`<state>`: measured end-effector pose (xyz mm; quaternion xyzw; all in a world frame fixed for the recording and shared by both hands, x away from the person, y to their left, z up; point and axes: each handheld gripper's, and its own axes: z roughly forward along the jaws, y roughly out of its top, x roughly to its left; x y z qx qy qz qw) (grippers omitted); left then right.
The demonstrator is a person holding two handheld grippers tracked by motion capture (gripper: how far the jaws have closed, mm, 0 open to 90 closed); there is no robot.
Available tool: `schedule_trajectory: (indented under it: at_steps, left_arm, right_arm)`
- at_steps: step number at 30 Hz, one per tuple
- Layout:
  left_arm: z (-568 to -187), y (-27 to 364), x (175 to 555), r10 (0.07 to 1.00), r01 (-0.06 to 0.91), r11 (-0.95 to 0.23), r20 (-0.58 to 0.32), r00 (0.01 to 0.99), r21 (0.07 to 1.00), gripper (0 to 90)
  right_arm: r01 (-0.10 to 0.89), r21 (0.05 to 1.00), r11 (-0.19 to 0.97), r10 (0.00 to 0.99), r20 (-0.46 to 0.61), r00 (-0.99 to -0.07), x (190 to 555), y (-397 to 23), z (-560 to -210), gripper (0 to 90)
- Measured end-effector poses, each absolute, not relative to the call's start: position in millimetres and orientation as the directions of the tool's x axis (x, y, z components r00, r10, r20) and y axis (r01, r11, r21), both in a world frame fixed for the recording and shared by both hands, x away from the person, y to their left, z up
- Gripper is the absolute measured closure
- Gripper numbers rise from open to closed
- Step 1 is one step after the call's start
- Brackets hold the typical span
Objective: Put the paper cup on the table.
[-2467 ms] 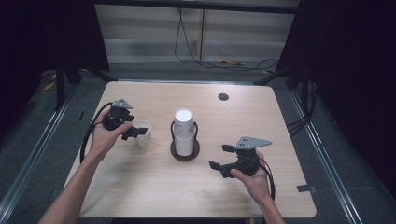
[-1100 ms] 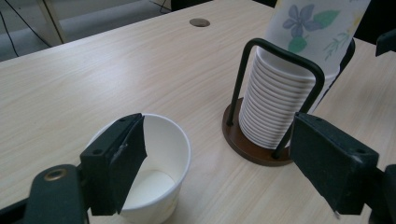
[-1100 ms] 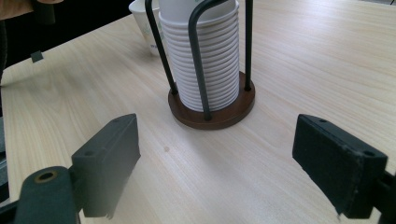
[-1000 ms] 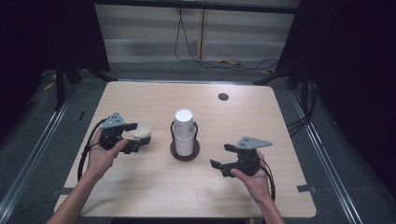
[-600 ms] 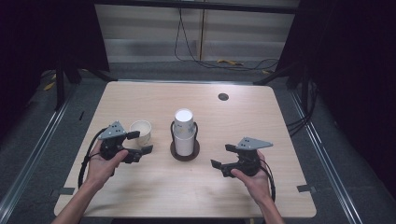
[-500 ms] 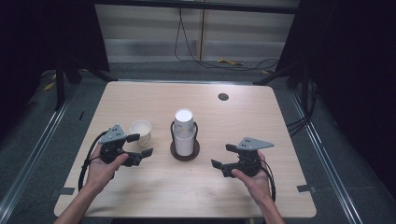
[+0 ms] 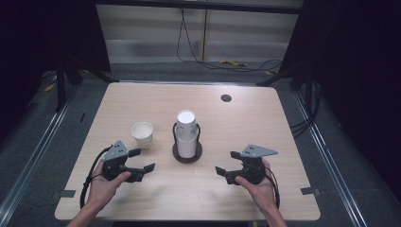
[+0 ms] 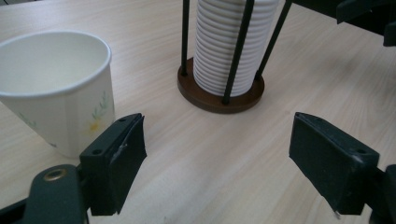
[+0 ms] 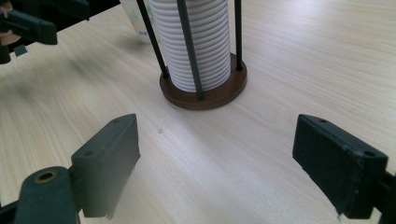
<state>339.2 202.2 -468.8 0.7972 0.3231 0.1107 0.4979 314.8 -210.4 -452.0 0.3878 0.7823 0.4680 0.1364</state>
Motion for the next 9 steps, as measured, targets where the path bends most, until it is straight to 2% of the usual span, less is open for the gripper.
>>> schedule_trajectory:
  at_steps: [6,9]
  left_arm:
    - [-479.2,202.1,333.0,0.625,0.438,-0.295,-0.175,0.760,0.849,17.7]
    - [-477.0,205.5,327.9,0.642,0.460,-0.248,-0.211,0.738,0.853,16.7]
  right_arm:
    - [0.505,0.826,0.250,0.760,0.155,-0.631,316.4,-212.7,-462.1,14.6]
    - [0.524,0.816,0.246,0.780,0.155,-0.607,318.1,-213.5,-465.0,14.6]
